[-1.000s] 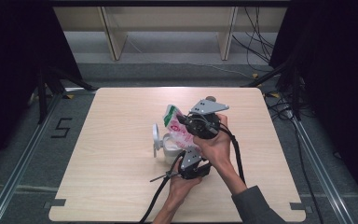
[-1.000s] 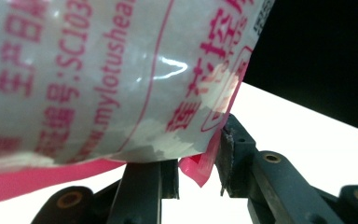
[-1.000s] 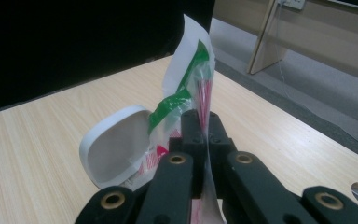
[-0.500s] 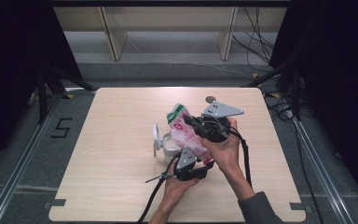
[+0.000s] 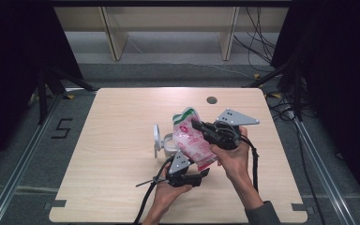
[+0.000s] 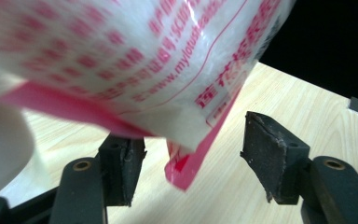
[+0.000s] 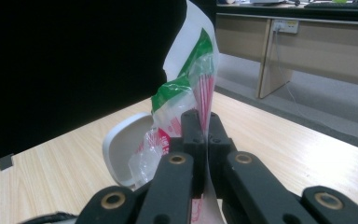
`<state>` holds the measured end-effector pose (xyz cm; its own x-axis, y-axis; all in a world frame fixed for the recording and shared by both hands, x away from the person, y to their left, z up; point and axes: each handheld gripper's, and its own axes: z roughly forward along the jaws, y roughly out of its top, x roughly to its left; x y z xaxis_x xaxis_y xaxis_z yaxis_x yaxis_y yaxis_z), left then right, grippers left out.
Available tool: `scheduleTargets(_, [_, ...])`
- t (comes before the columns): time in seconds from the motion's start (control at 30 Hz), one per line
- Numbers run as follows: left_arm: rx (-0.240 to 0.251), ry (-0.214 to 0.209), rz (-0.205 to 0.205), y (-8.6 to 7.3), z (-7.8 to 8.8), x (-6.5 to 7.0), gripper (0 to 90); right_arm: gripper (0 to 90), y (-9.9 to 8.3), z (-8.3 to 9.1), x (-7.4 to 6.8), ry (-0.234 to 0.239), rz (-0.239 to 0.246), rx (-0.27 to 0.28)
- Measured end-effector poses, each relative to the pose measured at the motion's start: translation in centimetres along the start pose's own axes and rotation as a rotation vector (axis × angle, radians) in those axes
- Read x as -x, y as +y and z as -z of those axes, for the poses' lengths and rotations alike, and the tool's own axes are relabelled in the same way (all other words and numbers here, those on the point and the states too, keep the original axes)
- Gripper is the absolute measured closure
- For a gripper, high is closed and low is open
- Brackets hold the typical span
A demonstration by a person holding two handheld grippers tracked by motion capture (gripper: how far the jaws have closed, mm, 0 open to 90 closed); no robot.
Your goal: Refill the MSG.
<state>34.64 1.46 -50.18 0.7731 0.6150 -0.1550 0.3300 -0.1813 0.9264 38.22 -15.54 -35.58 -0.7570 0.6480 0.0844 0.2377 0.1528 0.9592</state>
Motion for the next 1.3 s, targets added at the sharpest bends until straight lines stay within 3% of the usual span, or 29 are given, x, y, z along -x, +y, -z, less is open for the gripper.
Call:
scheduleTargets(0.07, [0.011,-0.017,0.017,-0.2,0.4,0.2,39.0,90.0,-0.4,0.2,0.1,-0.007,-0.002,0.008])
scheduleTargets(0.13, [0.004,-0.015,-0.010,-0.4,1.1,0.0,39.2,90.0,-0.9,0.4,0.3,-0.008,-0.011,0.010])
scheduleTargets(0.2, [0.009,-0.023,0.011,-0.6,1.7,-0.1,40.2,90.0,-1.3,0.6,0.6,-0.010,-0.005,0.018])
scheduleTargets(0.23, [0.018,-0.021,0.021,-0.7,1.9,-0.2,40.3,90.0,-1.5,0.8,0.5,-0.025,-0.026,0.005])
scheduleTargets(0.33, [0.027,-0.020,0.005,-0.6,2.5,-0.4,41.0,90.0,-2.1,0.9,1.1,-0.025,-0.024,0.009])
scheduleTargets(0.67, [0.027,0.012,0.000,-1.3,3.9,-0.8,40.7,90.0,-3.6,1.4,1.7,-0.036,-0.058,-0.001])
scheduleTargets(0.7, [0.018,0.021,-0.004,-1.4,4.1,-0.9,40.8,90.0,-3.7,1.4,2.0,-0.041,-0.040,-0.001])
scheduleTargets(0.73, [0.014,0.023,-0.007,-1.4,4.2,-1.0,40.9,90.0,-3.9,1.5,2.0,-0.049,-0.059,-0.014])
scheduleTargets(0.87, [0.024,0.037,-0.008,-1.6,4.8,-1.2,40.8,90.0,-4.3,1.7,2.4,-0.044,-0.056,-0.015])
scheduleTargets(0.97, [0.039,0.045,0.016,-1.6,5.0,-1.3,40.1,90.0,-4.4,2.0,2.5,-0.049,-0.065,-0.003])
scheduleTargets(1.0, [0.041,0.039,0.010,-1.6,5.1,-1.4,40.0,90.0,-4.5,2.0,2.7,-0.039,-0.041,0.005])
scheduleTargets(1.03, [0.043,0.042,0.008,-1.6,5.2,-1.4,39.9,90.0,-4.5,2.2,2.7,-0.045,-0.062,0.000])
scheduleTargets(1.2, [0.050,0.053,0.015,-1.8,5.8,-1.7,39.7,90.0,-5.0,3.1,3.0,-0.040,-0.058,0.006])
scheduleTargets(1.23, [0.056,0.056,0.022,-1.8,5.8,-1.6,39.7,90.0,-5.1,3.4,2.9,-0.058,-0.078,-0.002])
scheduleTargets(1.27, [0.046,0.067,0.015,-1.8,6.0,-1.7,39.8,90.0,-5.2,3.5,3.1,-0.049,-0.064,0.009])
scheduleTargets(1.3, [0.068,0.063,0.024,-1.8,5.9,-1.6,39.8,90.0,-5.3,3.9,3.1,-0.057,-0.067,0.003])
